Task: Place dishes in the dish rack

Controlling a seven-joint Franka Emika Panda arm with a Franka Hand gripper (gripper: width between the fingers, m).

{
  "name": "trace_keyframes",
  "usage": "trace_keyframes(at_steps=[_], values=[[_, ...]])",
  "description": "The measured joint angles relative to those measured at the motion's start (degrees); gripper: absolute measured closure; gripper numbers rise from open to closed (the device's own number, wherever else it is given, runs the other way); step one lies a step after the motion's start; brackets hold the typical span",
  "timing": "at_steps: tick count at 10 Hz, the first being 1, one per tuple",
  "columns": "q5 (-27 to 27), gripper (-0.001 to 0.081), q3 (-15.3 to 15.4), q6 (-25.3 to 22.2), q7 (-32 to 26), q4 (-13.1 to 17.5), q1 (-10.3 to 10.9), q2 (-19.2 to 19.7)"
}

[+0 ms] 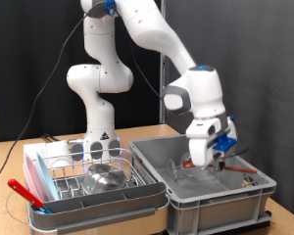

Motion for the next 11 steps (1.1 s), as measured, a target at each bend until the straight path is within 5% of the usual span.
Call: trace_keyframes(at_steps=[3, 6, 8, 11], values=[[9.07, 0.0711, 3.66, -2.62, -6.38, 0.21, -2.57, -6.49], [15.19, 0.0711, 4.03, -10.33, -10.42, 0.31, -3.22, -13.84], [18.34, 0.0711, 4.26, -6.65, -13.66, -0.11, -2.99, -13.25], [40.22, 0.0711, 4.97, 1.43, -42.05, 0.04, -1.71, -14.48]])
